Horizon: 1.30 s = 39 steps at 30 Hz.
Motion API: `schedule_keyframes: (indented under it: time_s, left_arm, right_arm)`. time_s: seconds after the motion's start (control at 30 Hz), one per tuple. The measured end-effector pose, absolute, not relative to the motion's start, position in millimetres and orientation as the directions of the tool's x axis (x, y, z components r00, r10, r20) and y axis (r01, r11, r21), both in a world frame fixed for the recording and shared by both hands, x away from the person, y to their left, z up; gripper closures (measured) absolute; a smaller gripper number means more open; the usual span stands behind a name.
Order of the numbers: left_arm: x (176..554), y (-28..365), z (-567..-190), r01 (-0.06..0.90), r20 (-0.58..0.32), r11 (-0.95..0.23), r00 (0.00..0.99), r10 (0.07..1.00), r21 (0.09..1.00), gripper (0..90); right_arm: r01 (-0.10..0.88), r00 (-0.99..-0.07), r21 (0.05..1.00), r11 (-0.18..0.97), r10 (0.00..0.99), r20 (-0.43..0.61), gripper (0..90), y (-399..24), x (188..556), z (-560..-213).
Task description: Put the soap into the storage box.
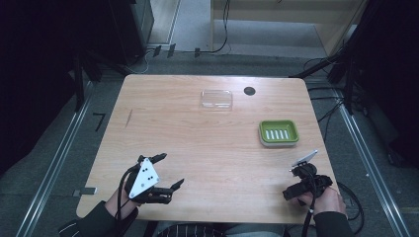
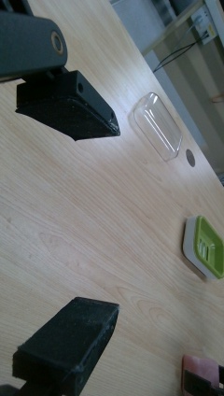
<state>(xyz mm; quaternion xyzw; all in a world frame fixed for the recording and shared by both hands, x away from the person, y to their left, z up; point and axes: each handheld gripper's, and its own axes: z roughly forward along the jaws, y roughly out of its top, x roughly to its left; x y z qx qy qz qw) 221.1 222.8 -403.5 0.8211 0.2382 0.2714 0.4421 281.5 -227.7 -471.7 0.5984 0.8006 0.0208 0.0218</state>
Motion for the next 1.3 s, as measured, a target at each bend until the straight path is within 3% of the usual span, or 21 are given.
schedule_keyframes:
  time_s: [0.5, 0.73, 1.3]
  left_arm:
    - [221.1, 222.6, -403.5, 0.150, 0.237, -0.498, 0.741, 0.629, 0.854, 14.0]
    - [221.1, 222.5, -403.5, 0.151, 0.237, -0.499, 0.741, 0.628, 0.853, 14.0]
    - [221.2, 222.6, -403.5, 0.150, 0.237, -0.498, 0.740, 0.629, 0.854, 14.0]
  right_arm:
    - [0.960, -0.277, 0.046, 0.277, 0.961, -0.006, 1.2, -229.5, 281.6, -477.0]
    - [0.959, -0.279, 0.053, 0.280, 0.960, -0.024, 11.5, -229.5, 281.0, -476.2]
    - [0.961, -0.272, 0.052, 0.272, 0.962, -0.005, 11.7, -230.9, 280.6, -477.4]
